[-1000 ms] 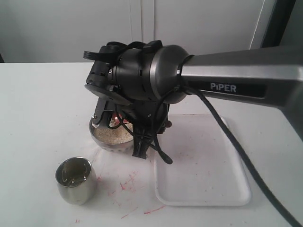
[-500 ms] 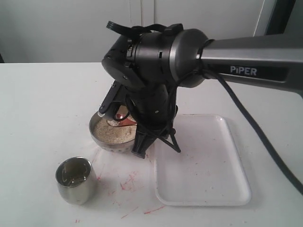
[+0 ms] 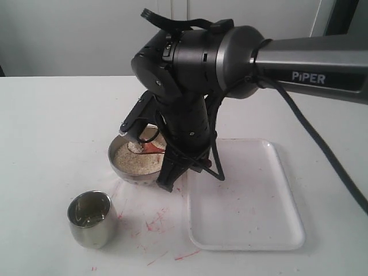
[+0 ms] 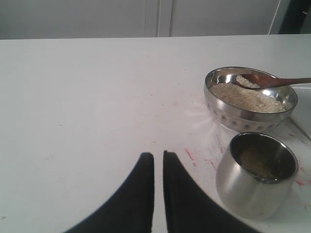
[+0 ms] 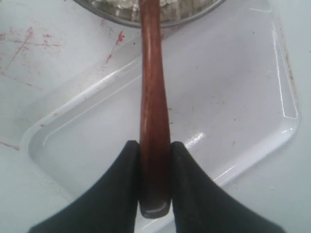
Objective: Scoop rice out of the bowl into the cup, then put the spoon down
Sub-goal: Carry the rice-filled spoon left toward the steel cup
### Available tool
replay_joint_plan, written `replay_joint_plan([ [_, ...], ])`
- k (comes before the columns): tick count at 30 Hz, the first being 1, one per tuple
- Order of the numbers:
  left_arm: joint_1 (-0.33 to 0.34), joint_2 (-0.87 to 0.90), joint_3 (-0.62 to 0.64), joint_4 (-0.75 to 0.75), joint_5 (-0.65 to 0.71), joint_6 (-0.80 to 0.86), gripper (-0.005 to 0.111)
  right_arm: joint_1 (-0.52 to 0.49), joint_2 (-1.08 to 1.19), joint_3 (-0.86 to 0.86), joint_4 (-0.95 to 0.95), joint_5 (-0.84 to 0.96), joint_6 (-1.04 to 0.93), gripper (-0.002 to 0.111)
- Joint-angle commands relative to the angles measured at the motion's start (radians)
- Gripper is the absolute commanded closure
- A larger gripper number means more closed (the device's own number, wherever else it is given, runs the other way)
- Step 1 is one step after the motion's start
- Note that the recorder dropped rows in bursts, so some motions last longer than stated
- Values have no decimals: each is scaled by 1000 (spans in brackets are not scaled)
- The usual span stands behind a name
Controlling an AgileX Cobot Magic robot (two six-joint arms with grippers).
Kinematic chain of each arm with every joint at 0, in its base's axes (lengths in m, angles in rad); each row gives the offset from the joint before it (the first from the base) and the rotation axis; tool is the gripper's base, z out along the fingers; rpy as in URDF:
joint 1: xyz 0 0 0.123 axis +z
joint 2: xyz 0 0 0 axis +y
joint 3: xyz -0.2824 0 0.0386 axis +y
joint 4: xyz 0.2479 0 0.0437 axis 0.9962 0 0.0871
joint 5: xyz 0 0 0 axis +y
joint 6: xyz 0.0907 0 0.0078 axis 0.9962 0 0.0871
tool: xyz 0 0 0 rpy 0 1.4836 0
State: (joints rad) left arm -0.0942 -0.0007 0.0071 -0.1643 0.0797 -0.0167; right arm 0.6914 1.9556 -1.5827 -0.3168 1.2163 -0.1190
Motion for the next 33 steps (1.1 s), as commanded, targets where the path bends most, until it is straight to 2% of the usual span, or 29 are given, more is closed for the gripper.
replay_joint_plan([
  [1, 2, 1, -7, -7, -3, -2, 92, -6, -11, 2, 5, 5, -9, 108],
  [8, 2, 1, -7, -7, -3, -2, 92, -16, -58, 62, 9, 3, -9, 108],
  [33, 2, 1, -7, -7, -3, -2, 92, -24, -312, 386, 132, -329, -59, 108],
])
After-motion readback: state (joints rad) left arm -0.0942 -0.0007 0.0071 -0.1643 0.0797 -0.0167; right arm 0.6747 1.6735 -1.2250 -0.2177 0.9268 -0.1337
